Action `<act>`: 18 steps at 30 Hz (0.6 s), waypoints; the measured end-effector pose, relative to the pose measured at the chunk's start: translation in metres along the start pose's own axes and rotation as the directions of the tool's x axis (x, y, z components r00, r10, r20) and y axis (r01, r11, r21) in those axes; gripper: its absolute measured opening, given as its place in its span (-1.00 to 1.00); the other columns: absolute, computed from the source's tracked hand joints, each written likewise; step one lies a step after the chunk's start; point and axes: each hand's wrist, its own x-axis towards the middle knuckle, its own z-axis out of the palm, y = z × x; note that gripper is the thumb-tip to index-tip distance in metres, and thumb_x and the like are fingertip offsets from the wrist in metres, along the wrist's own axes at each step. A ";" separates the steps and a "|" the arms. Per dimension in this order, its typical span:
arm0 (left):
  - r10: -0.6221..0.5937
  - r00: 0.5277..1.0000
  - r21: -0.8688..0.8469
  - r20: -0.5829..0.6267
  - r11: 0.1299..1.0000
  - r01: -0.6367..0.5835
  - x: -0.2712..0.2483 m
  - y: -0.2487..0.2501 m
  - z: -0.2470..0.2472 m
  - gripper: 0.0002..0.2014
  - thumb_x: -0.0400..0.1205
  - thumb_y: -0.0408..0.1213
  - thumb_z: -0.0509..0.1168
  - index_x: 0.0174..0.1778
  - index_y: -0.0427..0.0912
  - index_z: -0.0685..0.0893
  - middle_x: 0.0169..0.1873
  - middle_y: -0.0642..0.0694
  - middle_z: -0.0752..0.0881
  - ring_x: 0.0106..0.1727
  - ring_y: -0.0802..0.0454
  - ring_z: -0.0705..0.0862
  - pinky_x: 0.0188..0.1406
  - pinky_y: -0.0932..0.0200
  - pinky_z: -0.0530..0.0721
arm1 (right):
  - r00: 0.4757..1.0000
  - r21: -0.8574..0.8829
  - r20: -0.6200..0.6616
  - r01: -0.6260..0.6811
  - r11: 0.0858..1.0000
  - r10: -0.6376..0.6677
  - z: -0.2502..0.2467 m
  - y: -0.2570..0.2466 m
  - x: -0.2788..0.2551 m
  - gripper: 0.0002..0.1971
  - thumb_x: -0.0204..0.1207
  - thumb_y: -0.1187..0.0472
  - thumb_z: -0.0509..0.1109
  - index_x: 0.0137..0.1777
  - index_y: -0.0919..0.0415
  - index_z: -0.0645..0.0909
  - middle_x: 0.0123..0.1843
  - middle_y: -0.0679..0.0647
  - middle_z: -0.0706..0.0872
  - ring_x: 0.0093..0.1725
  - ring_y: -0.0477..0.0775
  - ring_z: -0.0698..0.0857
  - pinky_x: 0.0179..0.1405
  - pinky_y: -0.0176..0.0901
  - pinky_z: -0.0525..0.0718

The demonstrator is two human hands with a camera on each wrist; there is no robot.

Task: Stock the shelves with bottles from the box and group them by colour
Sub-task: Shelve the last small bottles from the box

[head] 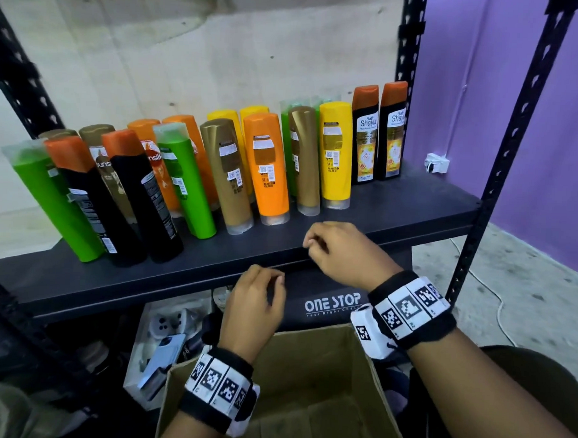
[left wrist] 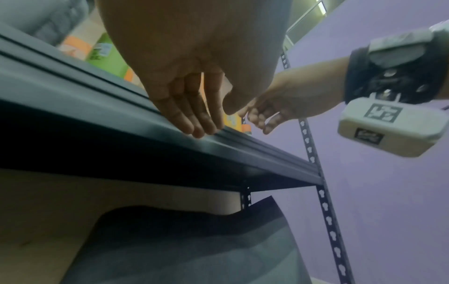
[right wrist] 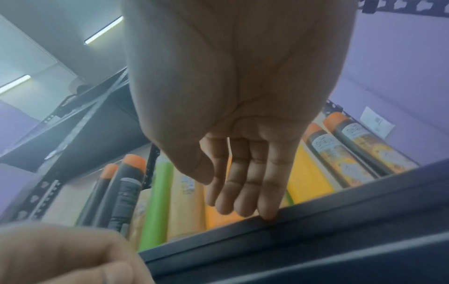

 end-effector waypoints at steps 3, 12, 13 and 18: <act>-0.116 0.982 0.070 0.151 0.992 0.106 -0.017 -0.015 0.006 -0.84 0.72 -0.20 0.29 0.07 -0.13 0.76 -0.04 -0.02 0.73 -0.02 0.01 0.71 0.02 0.01 0.69 | 0.994 -0.005 0.109 -0.013 1.000 0.013 0.021 -0.006 -0.010 -0.79 0.68 0.10 0.20 0.00 0.05 0.68 0.00 -0.05 0.71 0.00 0.04 0.68 0.05 0.11 0.70; -0.426 0.744 0.324 0.514 0.900 0.292 -0.065 -0.051 0.026 -0.68 0.74 0.00 0.22 0.03 -0.11 0.79 -0.07 -0.18 0.80 -0.01 -0.20 0.76 -0.04 -0.03 0.73 | 0.858 -0.075 0.500 -0.094 0.993 0.119 0.101 -0.002 -0.058 -0.76 0.66 0.18 0.18 -0.15 0.14 0.65 -0.15 0.07 0.73 -0.15 0.08 0.69 -0.06 0.06 0.71; -0.443 0.715 0.329 0.542 0.894 0.304 -0.072 -0.056 0.029 -0.68 0.74 -0.02 0.23 0.05 -0.15 0.79 -0.04 -0.21 0.80 0.03 -0.22 0.76 0.00 -0.03 0.73 | 0.832 -0.088 0.537 -0.107 0.990 0.138 0.112 -0.002 -0.063 -0.75 0.66 0.19 0.17 -0.16 0.18 0.65 -0.17 0.10 0.73 -0.18 0.10 0.68 -0.14 0.01 0.68; -0.557 0.560 0.399 0.613 0.830 0.389 -0.112 -0.086 0.042 -0.66 0.74 -0.08 0.25 0.13 -0.29 0.76 0.15 -0.29 0.77 0.19 -0.26 0.71 0.23 -0.07 0.68 | 0.667 -0.174 0.711 -0.139 0.975 0.222 0.165 -0.002 -0.088 -0.72 0.69 0.14 0.20 -0.04 0.21 0.73 0.03 0.16 0.80 0.03 0.20 0.73 0.14 0.09 0.71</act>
